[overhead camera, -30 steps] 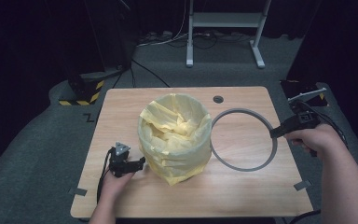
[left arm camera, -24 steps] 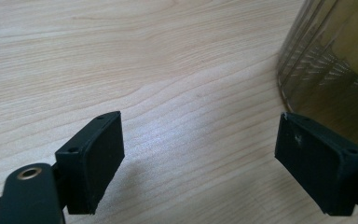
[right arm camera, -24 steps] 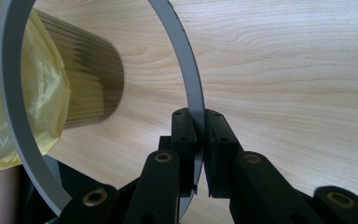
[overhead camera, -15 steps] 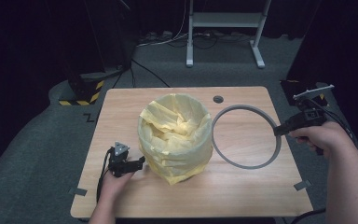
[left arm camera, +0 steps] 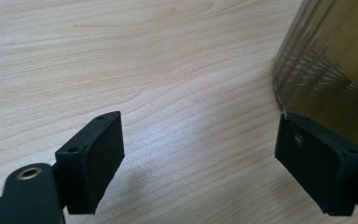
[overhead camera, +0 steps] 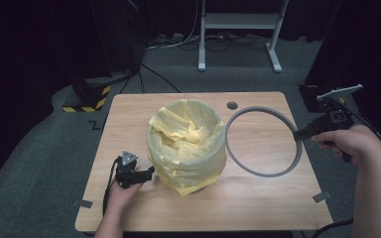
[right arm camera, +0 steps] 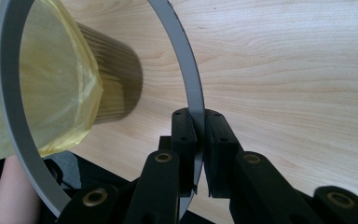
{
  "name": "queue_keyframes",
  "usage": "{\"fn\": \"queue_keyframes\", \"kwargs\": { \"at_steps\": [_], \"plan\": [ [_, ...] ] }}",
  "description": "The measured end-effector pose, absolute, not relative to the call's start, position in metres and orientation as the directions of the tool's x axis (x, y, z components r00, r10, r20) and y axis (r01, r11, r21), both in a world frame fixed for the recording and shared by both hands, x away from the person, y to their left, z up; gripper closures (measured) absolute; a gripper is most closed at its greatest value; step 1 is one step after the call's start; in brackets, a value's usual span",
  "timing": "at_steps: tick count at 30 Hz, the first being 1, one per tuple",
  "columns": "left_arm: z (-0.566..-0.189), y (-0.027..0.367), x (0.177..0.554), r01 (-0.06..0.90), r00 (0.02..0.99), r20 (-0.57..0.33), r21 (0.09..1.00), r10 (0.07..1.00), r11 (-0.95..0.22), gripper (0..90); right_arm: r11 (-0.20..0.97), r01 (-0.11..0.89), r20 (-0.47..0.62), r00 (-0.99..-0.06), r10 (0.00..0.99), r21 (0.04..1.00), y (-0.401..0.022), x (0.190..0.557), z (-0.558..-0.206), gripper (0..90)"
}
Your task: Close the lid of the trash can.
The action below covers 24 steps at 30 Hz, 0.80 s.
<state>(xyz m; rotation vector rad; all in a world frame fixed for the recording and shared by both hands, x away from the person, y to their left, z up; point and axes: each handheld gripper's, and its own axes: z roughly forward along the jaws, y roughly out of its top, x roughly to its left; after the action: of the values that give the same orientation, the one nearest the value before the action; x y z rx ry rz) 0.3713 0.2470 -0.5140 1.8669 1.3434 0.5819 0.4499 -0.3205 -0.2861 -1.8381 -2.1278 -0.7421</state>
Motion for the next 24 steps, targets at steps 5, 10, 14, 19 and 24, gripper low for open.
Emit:
{"fn": "queue_keyframes", "kwargs": {
  "at_steps": [5, 10, 14, 19, 24],
  "plan": [
    [-0.511, 0.25, 0.37, 0.581, 0.339, -0.066, 0.799, 0.939, -0.153, 15.6, 0.076, 0.971, 0.493, -0.18, 0.851, 0.225, -0.322, 0.45, -0.279, 84.2],
    [-0.507, 0.253, 0.368, 0.558, 0.32, -0.076, 0.821, 0.944, -0.123, 15.6, 0.067, 0.97, 0.493, -0.177, 0.852, 0.233, -0.323, 0.45, -0.269, 84.2],
    [-0.502, 0.256, 0.365, 0.523, 0.31, -0.084, 0.847, 0.947, -0.096, 15.7, 0.074, 0.967, 0.487, -0.188, 0.853, 0.244, -0.32, 0.449, -0.26, 84.1],
    [-0.492, 0.256, 0.359, 0.459, 0.308, -0.051, 0.882, 0.95, -0.102, 15.6, 0.081, 0.963, 0.483, -0.2, 0.853, 0.257, -0.314, 0.45, -0.25, 84.1],
    [-0.483, 0.258, 0.353, 0.411, 0.303, -0.041, 0.907, 0.952, -0.092, 15.6, 0.091, 0.959, 0.482, -0.217, 0.849, 0.27, -0.308, 0.449, -0.241, 84.2]
  ]
}}
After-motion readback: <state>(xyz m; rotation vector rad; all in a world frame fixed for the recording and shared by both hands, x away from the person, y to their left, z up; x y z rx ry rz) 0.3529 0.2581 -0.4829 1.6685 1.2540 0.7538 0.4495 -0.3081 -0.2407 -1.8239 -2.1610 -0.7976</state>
